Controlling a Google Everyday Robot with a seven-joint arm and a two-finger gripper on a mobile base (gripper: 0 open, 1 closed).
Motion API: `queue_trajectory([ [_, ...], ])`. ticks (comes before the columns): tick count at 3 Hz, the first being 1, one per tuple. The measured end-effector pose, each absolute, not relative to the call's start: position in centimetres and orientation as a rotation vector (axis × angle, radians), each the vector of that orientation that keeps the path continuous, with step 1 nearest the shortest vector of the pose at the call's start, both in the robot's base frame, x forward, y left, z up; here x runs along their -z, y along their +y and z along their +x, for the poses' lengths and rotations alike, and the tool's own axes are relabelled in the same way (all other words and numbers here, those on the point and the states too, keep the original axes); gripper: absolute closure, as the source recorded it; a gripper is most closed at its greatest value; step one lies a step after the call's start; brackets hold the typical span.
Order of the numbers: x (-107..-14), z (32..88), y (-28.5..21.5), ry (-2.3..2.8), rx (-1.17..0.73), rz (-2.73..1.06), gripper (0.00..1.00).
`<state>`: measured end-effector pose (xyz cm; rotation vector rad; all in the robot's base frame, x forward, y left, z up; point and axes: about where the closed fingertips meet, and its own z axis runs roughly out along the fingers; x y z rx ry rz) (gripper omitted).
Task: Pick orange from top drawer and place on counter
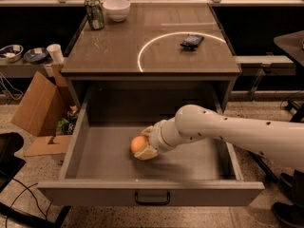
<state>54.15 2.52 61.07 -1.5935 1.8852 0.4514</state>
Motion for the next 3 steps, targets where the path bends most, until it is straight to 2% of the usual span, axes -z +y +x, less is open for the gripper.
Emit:
queue_trajectory([
  [1, -63.1, 54.4, 2.4, 1.89, -0.41, -1.607, 1.0],
  [3, -79.0, 58.8, 4.1, 1.894, -0.176, -1.688, 1.0],
])
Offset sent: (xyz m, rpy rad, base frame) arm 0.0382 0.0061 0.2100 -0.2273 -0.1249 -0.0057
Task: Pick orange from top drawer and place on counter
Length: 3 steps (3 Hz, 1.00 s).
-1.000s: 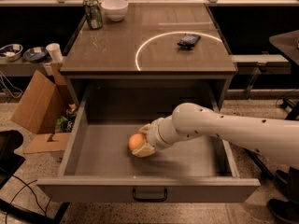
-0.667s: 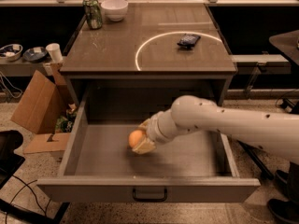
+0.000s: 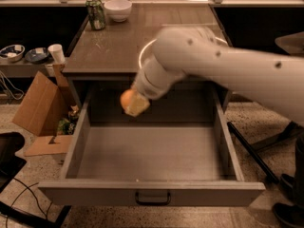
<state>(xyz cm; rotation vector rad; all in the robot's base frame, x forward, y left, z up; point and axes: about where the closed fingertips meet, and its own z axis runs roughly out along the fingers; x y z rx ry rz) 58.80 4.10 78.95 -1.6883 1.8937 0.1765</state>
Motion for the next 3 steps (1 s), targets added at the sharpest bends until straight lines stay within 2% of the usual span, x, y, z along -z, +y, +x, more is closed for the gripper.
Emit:
queue_trajectory([
  [1, -84.1, 62.8, 7.3, 1.869, -0.134, -1.732, 1.0],
  [3, -91.2, 74.9, 13.0, 1.802, -0.038, -1.632, 1.0],
])
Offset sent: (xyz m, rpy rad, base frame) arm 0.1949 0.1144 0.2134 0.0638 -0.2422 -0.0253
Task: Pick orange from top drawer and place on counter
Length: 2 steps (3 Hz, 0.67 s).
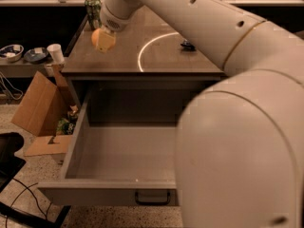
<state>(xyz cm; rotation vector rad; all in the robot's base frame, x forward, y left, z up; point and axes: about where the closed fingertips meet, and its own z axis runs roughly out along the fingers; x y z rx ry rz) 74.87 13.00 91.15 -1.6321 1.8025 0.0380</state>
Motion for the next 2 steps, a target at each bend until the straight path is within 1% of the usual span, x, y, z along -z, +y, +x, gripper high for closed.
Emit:
queue_trajectory([
  [1, -93.6, 79.4, 10.4, 1.818, 0.018, -1.504, 1.0],
  [2, -92.7, 82.1, 5.7, 1.87, 0.015, -1.383, 1.0],
])
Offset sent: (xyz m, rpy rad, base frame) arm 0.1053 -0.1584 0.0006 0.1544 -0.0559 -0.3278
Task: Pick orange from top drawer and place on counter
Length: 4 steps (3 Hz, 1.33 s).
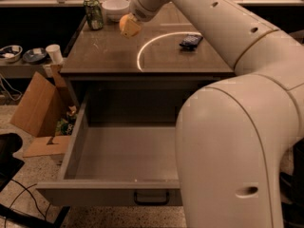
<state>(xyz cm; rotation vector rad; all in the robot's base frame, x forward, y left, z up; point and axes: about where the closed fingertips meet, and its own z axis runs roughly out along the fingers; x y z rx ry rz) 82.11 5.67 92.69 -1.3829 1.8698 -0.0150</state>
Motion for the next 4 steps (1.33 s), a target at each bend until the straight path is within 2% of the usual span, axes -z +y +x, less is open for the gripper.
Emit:
queue_trajectory([
  [1, -87.2, 84.2, 1.6, 1.936, -0.066, -1.291, 1.0],
  [2, -84.1, 84.7, 0.6, 1.968, -0.115, -1.267, 1.0],
  [3, -84.3, 84.7, 0.6, 1.968, -0.115, -1.267, 0.82],
  [4, -84.3, 84.7, 0.6, 1.968, -0.116, -1.267, 0.51],
])
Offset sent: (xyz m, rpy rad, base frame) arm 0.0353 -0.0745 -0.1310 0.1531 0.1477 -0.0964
